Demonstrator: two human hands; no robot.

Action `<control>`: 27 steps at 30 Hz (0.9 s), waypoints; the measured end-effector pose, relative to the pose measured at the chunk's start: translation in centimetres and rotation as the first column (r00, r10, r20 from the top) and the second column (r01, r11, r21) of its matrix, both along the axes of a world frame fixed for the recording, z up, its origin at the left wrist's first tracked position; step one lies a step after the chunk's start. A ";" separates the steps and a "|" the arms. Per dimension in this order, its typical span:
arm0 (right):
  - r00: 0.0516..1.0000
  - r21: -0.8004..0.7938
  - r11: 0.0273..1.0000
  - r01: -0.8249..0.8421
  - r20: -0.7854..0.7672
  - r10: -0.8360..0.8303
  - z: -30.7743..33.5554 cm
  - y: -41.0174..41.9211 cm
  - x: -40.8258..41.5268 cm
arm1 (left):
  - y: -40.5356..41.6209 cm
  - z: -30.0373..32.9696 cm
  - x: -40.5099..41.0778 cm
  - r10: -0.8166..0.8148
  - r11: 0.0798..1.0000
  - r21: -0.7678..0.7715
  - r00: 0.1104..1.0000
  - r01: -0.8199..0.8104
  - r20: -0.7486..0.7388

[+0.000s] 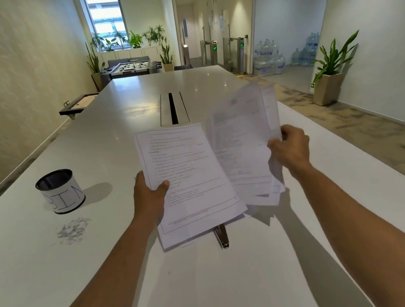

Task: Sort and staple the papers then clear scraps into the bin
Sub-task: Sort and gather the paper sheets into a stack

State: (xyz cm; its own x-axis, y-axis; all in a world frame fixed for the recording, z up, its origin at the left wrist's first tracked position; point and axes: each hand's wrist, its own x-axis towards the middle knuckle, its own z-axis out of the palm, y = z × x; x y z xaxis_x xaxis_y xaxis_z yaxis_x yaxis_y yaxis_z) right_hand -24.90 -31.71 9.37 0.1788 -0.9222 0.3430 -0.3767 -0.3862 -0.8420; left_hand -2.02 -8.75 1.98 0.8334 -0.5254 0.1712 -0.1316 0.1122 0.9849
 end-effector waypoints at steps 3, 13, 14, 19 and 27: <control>0.996 -0.065 0.998 -0.006 0.093 0.012 3.0 -0.3 -0.7 | -0.2 0.6 -0.1 -0.003 1.000 -0.019 1.000 0.003 0.008; 0.867 -0.018 1.000 -0.020 0.497 0.027 8.2 -1.8 -2.7 | 0.0 1.8 0.5 0.022 0.999 -0.049 1.000 -0.022 0.015; 0.837 0.009 0.999 -0.051 0.545 0.038 8.3 -1.9 -2.7 | 0.0 1.9 0.6 0.029 0.998 -0.050 0.999 -0.029 0.012; 0.716 0.068 0.943 -0.327 0.669 0.201 7.5 -0.9 -1.2 | -0.1 2.6 0.8 0.023 0.999 -0.037 0.997 -0.021 0.069; 0.746 0.281 0.770 -0.574 0.568 0.349 0.8 3.0 2.4 | 0.1 4.8 -0.8 -0.272 0.957 -0.115 0.961 0.265 -0.052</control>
State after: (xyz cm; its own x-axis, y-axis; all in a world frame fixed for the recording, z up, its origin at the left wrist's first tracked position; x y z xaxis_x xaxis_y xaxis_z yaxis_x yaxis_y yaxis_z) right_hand -22.49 -28.71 10.19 0.5459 -0.8308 0.1082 0.2262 0.0218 -0.9738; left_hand -2.87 -8.61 6.77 0.6757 -0.7131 0.1869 -0.0168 0.2386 0.9710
